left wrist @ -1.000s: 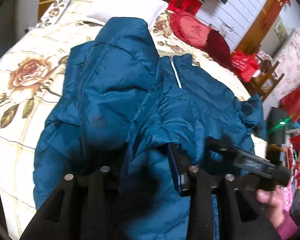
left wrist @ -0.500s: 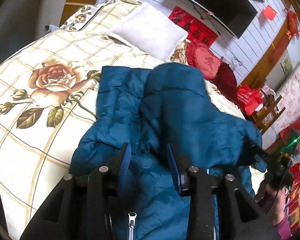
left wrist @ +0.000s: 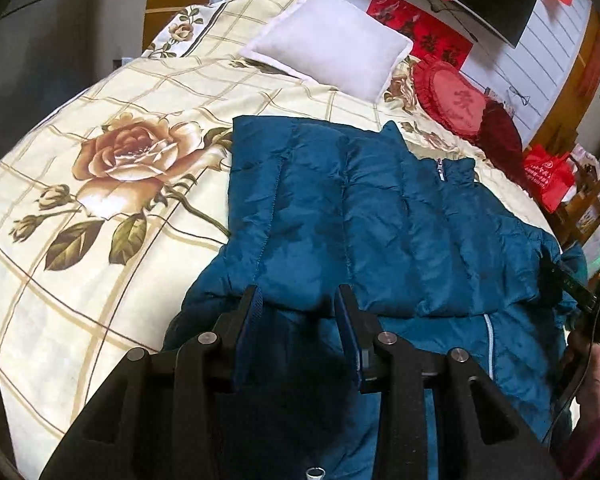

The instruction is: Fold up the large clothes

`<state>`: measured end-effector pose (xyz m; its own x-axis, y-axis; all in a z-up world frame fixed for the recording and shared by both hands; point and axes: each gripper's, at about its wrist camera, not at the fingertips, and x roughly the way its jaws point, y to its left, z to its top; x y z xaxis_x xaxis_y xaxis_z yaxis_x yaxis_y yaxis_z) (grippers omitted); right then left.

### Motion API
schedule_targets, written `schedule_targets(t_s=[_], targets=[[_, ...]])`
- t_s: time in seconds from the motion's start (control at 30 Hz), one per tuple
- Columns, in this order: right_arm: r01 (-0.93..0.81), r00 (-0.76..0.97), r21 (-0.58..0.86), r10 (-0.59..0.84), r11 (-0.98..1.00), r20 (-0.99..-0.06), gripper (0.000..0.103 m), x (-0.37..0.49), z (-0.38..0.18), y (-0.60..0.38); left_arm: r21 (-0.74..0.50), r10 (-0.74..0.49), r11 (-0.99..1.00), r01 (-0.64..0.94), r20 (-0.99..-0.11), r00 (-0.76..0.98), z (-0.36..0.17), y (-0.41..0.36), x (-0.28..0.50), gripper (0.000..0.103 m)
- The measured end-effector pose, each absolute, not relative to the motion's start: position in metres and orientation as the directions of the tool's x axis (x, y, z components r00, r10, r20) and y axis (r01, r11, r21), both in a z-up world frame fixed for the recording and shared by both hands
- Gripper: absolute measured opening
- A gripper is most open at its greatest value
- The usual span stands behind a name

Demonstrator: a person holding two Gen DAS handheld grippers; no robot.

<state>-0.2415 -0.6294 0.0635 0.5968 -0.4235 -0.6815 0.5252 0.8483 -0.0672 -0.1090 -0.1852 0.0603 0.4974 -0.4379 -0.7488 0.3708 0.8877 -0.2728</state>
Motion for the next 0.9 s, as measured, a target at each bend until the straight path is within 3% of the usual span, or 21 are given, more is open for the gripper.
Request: schedule_targets(t_s=[0.27,0.37,0.43,0.47,0.63,0.9], targets=[[0.536,0.545,-0.052,-0.393,0.842,-0.741,0.013,-0.241,0.044,-0.639,-0.252,-0.422,0.896,0.365,-0.736,0.529,0.066,-0.183,-0.11,0.069],[0.533,0.555,-0.005,-0.355,0.846,-0.752,0.032,-0.251,0.053,-0.64,-0.251,-0.422,0.897,0.363,-0.731,0.536,0.068,-0.182,-0.11,0.069],[0.538,0.574,0.008,-0.359,0.843,-0.736,0.06,-0.261,0.062,-0.636,-0.25,-0.42,0.898,0.361,-0.732,0.537,0.069,-0.182,-0.11,0.069],[0.536,0.583,0.01,-0.362,0.844,-0.727,0.062,-0.265,0.065,-0.633,-0.25,-0.419,0.899,0.36,-0.732,0.537,0.069,-0.182,-0.11,0.069],[0.471,0.66,0.031,-0.329,0.882,-0.676,0.062,-0.274,0.091,-0.601,-0.248,-0.417,0.9,0.358,-0.729,0.543,0.07,-0.182,-0.111,0.069],[0.176,0.734,0.116,-0.052,0.978,-0.677,0.062,-0.218,0.101,-0.509,-0.26,-0.413,0.905,0.336,-0.722,0.554,0.068,-0.178,-0.102,0.069]])
